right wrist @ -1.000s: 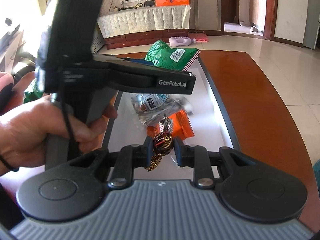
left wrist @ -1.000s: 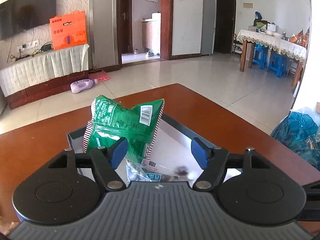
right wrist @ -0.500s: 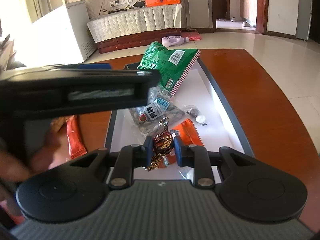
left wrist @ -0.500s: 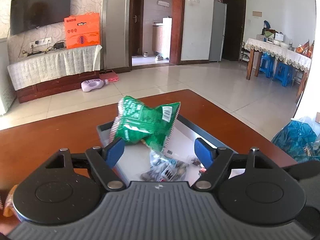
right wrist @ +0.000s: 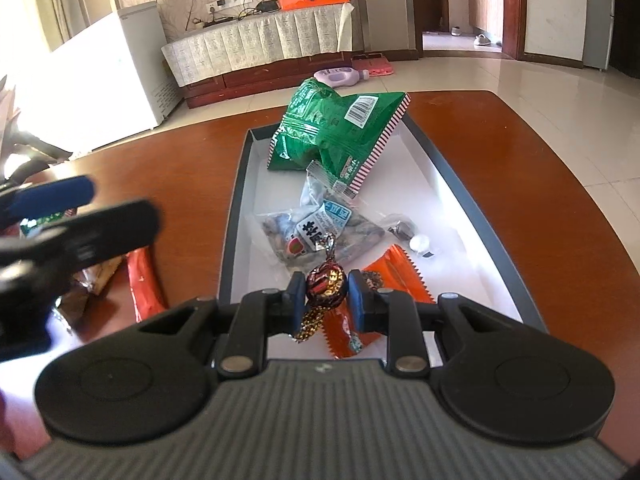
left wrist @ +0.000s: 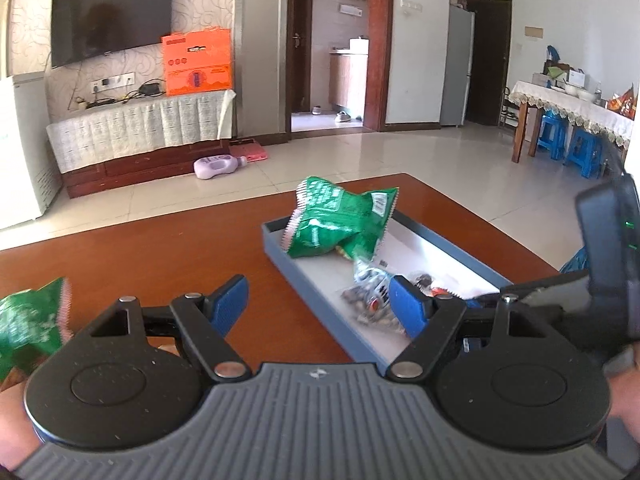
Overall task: Organize snacks
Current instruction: 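Open the right tool to drop the gold chocolate into the tray, then move both tools back toward the snacks left on the table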
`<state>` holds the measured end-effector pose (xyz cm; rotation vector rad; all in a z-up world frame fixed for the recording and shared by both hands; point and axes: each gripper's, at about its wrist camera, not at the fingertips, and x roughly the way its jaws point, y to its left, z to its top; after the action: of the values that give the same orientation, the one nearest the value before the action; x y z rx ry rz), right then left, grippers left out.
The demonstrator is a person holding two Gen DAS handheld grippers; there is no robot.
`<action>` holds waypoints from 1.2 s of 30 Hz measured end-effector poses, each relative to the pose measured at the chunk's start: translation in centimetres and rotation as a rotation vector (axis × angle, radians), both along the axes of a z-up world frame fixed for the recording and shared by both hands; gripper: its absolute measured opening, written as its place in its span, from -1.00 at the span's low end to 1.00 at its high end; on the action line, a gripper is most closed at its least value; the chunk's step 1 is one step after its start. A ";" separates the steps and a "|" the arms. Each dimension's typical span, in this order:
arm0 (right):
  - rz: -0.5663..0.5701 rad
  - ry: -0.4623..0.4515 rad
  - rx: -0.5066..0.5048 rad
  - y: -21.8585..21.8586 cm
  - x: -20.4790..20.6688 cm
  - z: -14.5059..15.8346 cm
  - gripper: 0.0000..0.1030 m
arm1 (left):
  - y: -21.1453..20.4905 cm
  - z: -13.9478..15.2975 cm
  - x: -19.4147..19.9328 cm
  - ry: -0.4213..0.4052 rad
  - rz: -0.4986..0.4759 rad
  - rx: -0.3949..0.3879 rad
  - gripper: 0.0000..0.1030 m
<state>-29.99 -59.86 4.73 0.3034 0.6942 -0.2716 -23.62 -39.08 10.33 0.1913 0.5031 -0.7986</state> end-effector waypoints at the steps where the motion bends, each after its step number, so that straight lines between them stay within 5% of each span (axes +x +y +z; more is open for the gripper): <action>1: -0.005 0.001 -0.001 0.0 0.1 0.0 -0.50 | 0.6 0.2 -0.2 0.002 0.004 -0.001 0.59; 12: -0.044 0.021 -0.042 0.6 1.1 0.0 -0.49 | 9.5 1.7 -1.5 0.001 0.111 0.002 0.64; 18: -0.048 0.010 -0.037 1.1 0.7 0.4 -0.02 | 12.9 1.8 -1.2 -0.001 0.191 0.002 0.65; 36: -0.164 -0.127 -0.001 -0.4 -2.9 2.7 -0.01 | 17.5 -0.2 2.4 0.019 0.395 0.034 0.65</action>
<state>-32.86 -60.23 7.38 0.3746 0.5445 -0.4053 -21.21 -21.60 10.13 0.1105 0.5517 -0.4066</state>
